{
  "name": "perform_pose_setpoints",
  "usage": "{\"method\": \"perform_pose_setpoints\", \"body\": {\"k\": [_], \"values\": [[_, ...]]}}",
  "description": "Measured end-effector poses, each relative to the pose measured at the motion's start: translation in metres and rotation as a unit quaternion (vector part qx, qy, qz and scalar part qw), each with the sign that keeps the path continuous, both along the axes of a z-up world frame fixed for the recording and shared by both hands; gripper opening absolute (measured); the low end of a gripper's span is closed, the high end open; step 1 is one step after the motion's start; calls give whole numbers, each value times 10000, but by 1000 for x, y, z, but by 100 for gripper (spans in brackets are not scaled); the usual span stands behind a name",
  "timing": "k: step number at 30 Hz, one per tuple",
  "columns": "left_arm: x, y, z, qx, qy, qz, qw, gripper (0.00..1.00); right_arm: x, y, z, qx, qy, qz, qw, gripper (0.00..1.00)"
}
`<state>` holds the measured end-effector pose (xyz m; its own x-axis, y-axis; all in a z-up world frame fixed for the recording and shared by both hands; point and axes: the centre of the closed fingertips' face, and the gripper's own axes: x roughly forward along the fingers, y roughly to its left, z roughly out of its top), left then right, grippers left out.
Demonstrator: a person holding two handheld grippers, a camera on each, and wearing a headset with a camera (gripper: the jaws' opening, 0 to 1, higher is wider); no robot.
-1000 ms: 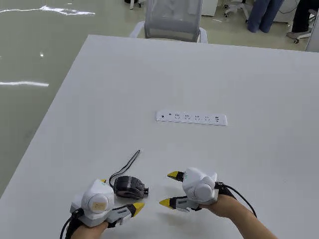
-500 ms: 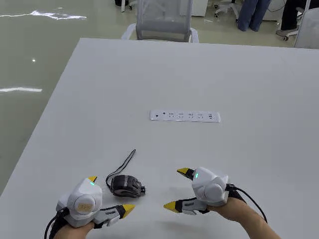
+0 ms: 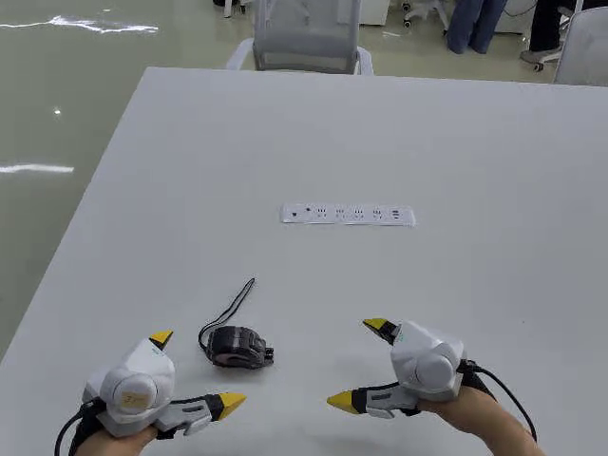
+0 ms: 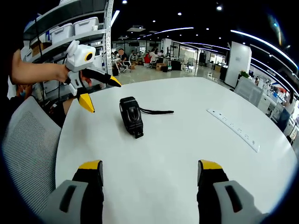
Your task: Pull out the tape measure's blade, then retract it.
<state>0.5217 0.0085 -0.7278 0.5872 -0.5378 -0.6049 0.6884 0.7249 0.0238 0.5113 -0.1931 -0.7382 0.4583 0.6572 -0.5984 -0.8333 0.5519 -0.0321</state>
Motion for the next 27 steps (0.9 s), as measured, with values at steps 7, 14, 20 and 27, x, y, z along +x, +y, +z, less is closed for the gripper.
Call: {"method": "perform_pose_setpoints", "body": {"k": [7,14,20,27], "values": [[-5,1,1,-18,9,-86,10000,94,-9,-16,5,80,-20,-259,9996,88],[-14,0,1,-4,-11,-238,9997,98,-19,-29,7,174,19,-365,9992,93],[-23,1,-7,104,39,-379,9992,99,-24,-44,7,189,23,-479,9987,94],[-29,2,-13,237,112,-577,9980,99,-29,-56,9,241,4,-514,9984,93]]}}
